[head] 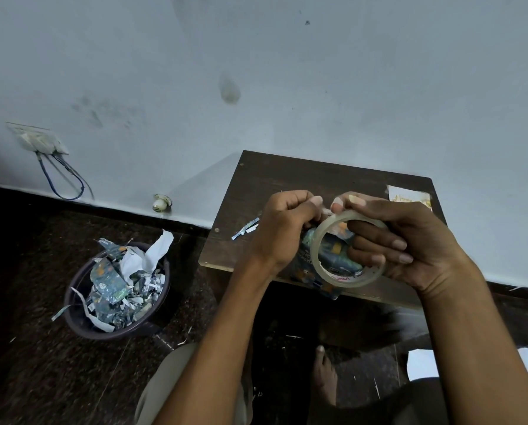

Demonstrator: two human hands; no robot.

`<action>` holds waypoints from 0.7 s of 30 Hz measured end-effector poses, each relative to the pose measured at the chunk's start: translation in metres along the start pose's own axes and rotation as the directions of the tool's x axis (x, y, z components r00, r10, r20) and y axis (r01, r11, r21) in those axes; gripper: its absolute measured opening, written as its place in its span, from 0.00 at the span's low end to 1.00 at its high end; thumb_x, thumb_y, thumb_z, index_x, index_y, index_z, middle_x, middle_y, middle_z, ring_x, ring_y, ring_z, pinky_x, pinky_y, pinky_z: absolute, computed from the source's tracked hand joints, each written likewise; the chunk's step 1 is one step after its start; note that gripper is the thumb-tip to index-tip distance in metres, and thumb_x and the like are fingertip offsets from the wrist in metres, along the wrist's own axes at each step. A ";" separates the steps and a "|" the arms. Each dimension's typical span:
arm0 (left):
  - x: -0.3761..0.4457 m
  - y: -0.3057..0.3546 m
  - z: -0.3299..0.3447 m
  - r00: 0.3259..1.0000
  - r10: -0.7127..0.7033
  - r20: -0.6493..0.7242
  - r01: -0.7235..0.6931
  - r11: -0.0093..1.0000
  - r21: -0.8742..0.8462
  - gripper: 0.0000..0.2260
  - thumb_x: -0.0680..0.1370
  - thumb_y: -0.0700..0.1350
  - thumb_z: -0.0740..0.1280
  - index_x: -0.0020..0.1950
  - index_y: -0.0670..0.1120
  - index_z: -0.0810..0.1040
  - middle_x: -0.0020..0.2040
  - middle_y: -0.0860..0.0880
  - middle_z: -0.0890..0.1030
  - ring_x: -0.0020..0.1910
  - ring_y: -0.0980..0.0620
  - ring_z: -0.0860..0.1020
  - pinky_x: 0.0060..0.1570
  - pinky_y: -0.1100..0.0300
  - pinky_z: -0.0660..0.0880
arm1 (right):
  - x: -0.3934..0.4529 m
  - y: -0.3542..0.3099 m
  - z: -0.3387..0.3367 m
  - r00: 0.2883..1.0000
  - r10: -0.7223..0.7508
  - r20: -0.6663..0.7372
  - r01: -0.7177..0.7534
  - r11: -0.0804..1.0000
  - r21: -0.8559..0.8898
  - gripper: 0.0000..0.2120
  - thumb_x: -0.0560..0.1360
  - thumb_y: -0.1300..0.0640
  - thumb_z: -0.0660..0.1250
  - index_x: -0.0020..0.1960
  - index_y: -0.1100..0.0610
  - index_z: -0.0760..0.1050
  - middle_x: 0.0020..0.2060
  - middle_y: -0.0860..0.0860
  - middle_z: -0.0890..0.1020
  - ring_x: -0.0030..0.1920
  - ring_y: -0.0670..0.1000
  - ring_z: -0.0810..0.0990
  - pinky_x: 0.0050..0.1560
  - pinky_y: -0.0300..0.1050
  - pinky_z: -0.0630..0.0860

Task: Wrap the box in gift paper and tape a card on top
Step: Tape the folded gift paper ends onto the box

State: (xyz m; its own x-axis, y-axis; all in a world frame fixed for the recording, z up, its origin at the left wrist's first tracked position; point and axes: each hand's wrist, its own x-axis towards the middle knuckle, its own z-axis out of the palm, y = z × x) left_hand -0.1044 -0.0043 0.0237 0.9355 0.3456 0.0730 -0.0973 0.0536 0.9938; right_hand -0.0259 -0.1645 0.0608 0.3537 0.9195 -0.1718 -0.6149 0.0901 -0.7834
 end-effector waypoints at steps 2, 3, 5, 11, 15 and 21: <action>0.000 0.002 -0.001 0.999 0.004 -0.033 -0.005 1.000 -0.026 0.16 0.80 0.42 0.61 0.34 0.42 0.78 0.29 0.52 0.78 0.32 0.54 0.72 0.36 0.62 0.71 | -0.001 0.000 -0.002 1.000 0.005 0.004 -0.005 1.000 0.013 0.09 0.76 0.59 0.66 0.51 0.64 0.78 0.18 0.49 0.55 0.16 0.46 0.51 0.23 0.37 0.65; 0.000 0.002 -0.003 0.999 0.007 -0.048 -0.009 0.999 -0.035 0.17 0.81 0.41 0.60 0.33 0.44 0.80 0.31 0.51 0.79 0.33 0.53 0.74 0.39 0.61 0.73 | -0.001 -0.001 -0.002 1.000 0.007 -0.003 -0.007 1.000 0.021 0.09 0.75 0.59 0.66 0.51 0.65 0.78 0.18 0.49 0.55 0.16 0.46 0.51 0.23 0.37 0.65; 0.001 0.003 -0.007 0.997 -0.005 -0.082 0.001 0.999 -0.046 0.24 0.83 0.40 0.59 0.28 0.52 0.79 0.32 0.49 0.80 0.34 0.52 0.76 0.44 0.58 0.77 | -0.002 -0.001 -0.002 1.000 0.013 -0.015 -0.012 1.000 0.027 0.10 0.75 0.59 0.68 0.51 0.65 0.79 0.18 0.49 0.54 0.16 0.46 0.51 0.22 0.37 0.65; -0.002 0.009 -0.010 0.984 -0.026 -0.179 0.024 1.000 -0.014 0.20 0.84 0.37 0.58 0.32 0.45 0.75 0.33 0.45 0.80 0.32 0.50 0.80 0.41 0.61 0.79 | 0.001 -0.003 0.006 0.988 0.061 -0.145 -0.064 0.998 -0.015 0.10 0.75 0.58 0.66 0.47 0.65 0.80 0.16 0.47 0.57 0.15 0.44 0.52 0.22 0.37 0.64; -0.002 0.010 -0.012 0.974 -0.057 -0.222 0.066 0.997 0.034 0.16 0.85 0.38 0.57 0.37 0.41 0.72 0.33 0.46 0.82 0.32 0.48 0.83 0.41 0.59 0.80 | 0.002 -0.006 0.010 0.972 0.112 -0.206 -0.124 0.991 -0.048 0.13 0.77 0.58 0.63 0.43 0.64 0.82 0.16 0.47 0.59 0.14 0.44 0.52 0.23 0.37 0.64; -0.003 0.014 -0.015 0.974 -0.088 -0.209 0.105 0.992 0.070 0.13 0.86 0.40 0.56 0.44 0.37 0.73 0.36 0.41 0.85 0.34 0.44 0.85 0.42 0.58 0.81 | 0.007 -0.005 0.012 0.958 0.150 -0.243 -0.171 0.983 -0.070 0.13 0.76 0.55 0.66 0.48 0.66 0.81 0.16 0.48 0.59 0.14 0.43 0.54 0.24 0.37 0.64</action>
State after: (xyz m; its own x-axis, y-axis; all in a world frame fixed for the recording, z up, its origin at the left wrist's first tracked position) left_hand -0.1137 0.0098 0.0362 0.8488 0.5277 -0.0341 0.0253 0.0239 0.9994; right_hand -0.0286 -0.1543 0.0711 0.4186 0.8014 -0.4273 -0.6155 -0.0956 -0.7823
